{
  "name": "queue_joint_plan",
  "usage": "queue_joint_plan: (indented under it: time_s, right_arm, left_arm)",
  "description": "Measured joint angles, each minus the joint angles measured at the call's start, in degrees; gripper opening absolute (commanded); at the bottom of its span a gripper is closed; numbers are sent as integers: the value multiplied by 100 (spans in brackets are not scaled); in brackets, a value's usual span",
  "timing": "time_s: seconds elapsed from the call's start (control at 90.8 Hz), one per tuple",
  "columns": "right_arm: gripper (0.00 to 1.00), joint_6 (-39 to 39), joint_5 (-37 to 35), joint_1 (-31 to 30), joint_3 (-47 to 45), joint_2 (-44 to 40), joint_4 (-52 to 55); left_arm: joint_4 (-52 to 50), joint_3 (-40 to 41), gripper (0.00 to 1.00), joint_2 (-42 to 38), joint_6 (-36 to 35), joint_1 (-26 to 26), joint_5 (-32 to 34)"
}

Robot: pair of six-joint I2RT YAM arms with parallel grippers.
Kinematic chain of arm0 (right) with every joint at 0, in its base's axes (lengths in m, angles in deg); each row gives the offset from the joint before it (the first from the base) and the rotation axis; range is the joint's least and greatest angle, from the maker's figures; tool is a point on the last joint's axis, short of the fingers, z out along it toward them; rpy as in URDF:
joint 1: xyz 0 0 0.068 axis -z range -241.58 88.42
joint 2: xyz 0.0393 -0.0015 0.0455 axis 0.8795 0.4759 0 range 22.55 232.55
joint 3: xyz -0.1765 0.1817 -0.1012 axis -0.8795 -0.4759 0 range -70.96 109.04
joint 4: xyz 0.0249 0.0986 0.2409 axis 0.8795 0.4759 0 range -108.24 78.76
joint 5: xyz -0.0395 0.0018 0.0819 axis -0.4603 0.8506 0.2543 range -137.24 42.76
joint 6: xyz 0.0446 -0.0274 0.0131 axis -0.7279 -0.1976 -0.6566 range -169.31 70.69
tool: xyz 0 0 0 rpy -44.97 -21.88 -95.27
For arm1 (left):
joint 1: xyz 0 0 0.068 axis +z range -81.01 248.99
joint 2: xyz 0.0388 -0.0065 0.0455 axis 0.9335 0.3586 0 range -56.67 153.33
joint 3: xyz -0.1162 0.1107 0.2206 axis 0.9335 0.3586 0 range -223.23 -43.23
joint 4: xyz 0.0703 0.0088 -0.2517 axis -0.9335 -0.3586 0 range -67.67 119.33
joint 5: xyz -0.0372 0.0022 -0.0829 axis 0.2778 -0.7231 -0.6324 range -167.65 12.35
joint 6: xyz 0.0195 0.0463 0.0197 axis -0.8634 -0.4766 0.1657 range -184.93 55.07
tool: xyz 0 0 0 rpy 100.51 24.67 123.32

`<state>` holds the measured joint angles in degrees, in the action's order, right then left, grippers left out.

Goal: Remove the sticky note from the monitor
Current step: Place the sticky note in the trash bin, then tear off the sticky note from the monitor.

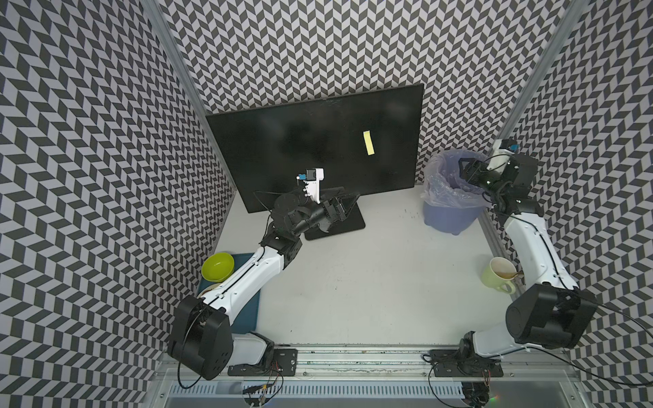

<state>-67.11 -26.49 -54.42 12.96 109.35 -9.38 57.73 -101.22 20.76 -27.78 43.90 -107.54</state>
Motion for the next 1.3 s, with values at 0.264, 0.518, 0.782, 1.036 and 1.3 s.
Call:
queue_joint_plan:
  time_s: [0.264, 0.518, 0.782, 1.036, 1.3]
  right_arm:
    - [76, -1097, 1174, -1698, -94, 109, -1443]
    - [74, -2188, 1493, -2317, 367, 1073, -2566]
    - [66, -2667, 1561, -2465, 942, 1790, -2785]
    - [44, -2896, 1641, -2520, 1209, 1961, -2918]
    - [11, -3056, 1714, -2538, 1237, 2041, -3080]
  left_arm:
    - [-7, 0, 100, 9, -2, -2, 0]
    - [-31, 2, 100, -76, -17, -2, 4]
    - [-31, 9, 100, -264, -46, 0, 20]
    - [-44, 35, 100, -267, -46, 0, 20]
    - [-70, 68, 100, -269, -48, 0, 20]
